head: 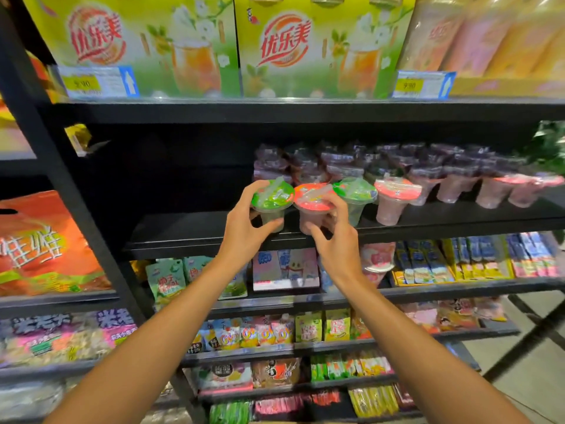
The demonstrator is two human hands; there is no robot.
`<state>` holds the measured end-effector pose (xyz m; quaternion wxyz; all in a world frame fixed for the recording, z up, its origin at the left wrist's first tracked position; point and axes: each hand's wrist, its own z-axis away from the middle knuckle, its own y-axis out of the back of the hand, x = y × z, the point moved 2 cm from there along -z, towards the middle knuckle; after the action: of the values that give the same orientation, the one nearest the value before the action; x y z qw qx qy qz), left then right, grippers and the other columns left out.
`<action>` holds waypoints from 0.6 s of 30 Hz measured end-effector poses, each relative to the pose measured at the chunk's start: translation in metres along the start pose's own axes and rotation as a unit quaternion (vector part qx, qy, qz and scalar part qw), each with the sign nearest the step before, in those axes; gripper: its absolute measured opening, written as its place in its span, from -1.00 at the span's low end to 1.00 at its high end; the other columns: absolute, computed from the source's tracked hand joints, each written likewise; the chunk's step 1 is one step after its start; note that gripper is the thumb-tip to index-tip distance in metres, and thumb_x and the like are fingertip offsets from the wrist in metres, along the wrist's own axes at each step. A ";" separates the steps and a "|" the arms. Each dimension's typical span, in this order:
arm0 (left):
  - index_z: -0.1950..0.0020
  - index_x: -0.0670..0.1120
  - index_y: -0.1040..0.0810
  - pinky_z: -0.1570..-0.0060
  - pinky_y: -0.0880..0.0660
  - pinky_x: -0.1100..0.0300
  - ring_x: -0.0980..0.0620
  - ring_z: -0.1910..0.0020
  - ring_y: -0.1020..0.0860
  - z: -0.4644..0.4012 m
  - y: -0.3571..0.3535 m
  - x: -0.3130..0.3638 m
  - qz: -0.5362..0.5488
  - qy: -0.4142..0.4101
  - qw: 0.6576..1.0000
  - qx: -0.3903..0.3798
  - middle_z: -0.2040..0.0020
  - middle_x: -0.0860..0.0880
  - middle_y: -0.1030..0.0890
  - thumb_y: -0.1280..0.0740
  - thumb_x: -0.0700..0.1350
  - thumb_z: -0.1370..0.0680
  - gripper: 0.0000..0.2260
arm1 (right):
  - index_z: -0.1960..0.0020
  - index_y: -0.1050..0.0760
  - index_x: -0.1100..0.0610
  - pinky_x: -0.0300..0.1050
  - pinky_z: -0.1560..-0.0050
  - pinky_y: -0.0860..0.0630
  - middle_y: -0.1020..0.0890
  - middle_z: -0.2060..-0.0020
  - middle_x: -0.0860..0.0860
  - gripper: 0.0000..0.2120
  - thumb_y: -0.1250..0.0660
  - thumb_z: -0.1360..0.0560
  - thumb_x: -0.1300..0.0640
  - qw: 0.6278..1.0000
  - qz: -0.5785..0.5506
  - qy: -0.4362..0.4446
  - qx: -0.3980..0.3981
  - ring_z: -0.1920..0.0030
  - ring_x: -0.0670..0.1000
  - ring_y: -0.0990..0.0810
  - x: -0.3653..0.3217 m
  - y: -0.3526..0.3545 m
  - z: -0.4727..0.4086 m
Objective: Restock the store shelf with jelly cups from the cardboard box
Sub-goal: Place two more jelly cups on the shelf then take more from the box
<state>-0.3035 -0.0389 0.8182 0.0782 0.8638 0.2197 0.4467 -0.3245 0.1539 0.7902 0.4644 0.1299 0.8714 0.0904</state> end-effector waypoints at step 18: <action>-0.47 0.14 -0.33 -0.26 -0.52 0.23 0.24 -0.33 -0.47 -0.006 0.016 -0.016 -0.069 -0.007 0.995 -0.069 -0.35 0.29 -0.45 -0.54 -0.14 -0.48 -0.35 | -0.55 -0.15 -0.19 -0.26 -0.28 -0.49 -0.55 -0.26 -0.14 -0.34 -0.39 -0.60 0.18 0.999 0.029 0.013 -0.040 -0.26 -0.19 -0.54 0.016 0.002 -0.009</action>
<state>-0.3116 -0.0604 0.8149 0.1700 0.8419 0.2471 0.4486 -0.3405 0.1609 0.7831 0.4553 0.1357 0.8687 0.1403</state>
